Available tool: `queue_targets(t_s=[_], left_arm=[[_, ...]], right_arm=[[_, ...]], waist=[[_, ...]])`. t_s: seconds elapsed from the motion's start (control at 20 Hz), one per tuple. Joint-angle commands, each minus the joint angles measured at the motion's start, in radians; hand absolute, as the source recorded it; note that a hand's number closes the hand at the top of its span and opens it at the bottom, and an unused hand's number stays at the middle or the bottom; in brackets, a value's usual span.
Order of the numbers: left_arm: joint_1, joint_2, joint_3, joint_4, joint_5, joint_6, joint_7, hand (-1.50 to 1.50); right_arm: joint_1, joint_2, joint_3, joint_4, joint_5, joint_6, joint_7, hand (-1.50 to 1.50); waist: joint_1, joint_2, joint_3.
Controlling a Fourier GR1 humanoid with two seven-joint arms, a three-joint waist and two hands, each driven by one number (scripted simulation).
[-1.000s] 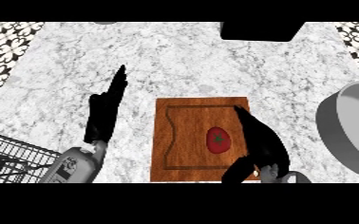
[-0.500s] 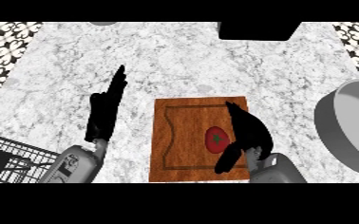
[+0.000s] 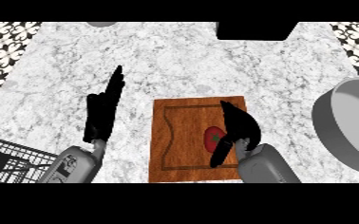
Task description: Pick the tomato from the cutting board and place it in the pot
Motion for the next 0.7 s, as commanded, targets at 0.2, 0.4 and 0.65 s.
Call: queue_targets(t_s=[0.2,0.4,0.65], left_arm=[[0.145,0.205,0.067,0.030,-0.033,-0.056,-0.060,0.00],[0.112,0.221,0.092,0.026,-0.024,-0.076,-0.044,0.00],[0.133,0.228,0.089,0.001,-0.018,-0.080,-0.040,0.00]], right_arm=[[-0.040,0.043,-0.013,0.077,0.016,0.044,0.089,-1.50],[-0.039,0.056,-0.010,0.137,0.025,0.039,0.036,-1.50],[-0.049,0.058,0.026,0.158,0.066,0.032,-0.018,1.50]], waist=[[0.012,-0.001,-0.019],[0.012,0.002,-0.018],[0.021,-0.002,-0.018]])
